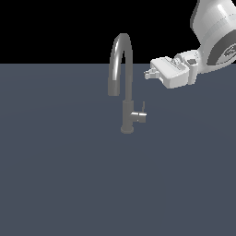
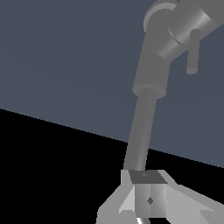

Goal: Turn on the faucet by rotating a designated handle.

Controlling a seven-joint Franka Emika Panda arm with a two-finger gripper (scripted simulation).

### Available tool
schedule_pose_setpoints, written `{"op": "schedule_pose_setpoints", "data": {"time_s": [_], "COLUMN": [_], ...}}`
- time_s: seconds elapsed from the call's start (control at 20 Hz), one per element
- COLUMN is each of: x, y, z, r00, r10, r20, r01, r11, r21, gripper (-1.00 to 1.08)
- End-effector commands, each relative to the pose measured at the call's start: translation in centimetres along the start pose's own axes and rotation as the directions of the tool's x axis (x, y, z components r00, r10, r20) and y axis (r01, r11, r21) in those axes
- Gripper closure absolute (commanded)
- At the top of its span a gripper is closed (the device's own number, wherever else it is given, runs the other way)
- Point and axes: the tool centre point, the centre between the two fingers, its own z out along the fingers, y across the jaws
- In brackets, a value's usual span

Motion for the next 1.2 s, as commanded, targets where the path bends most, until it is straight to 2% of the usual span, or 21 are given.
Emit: {"op": "schedule_pose_setpoints", "data": {"time_s": [0.0,0.25,0.5,0.8,1.15], "x": [2.4,6.4,9.1,10.6,10.5], "y": [0.1,0.6,1.2,1.6,1.8], "z": [0.2,0.9,1.6,2.2,2.3], "r00": [0.997,0.978,0.955,0.939,0.938], "r10": [0.062,0.158,0.217,0.247,0.249], "r20": [0.049,0.137,0.202,0.240,0.242], "r01": [-0.065,-0.179,-0.258,-0.303,-0.306], "r11": [0.996,0.972,0.943,0.922,0.921], "r21": [0.061,0.154,0.211,0.240,0.241], "gripper": [1.08,1.08,1.08,1.08,1.08]}}
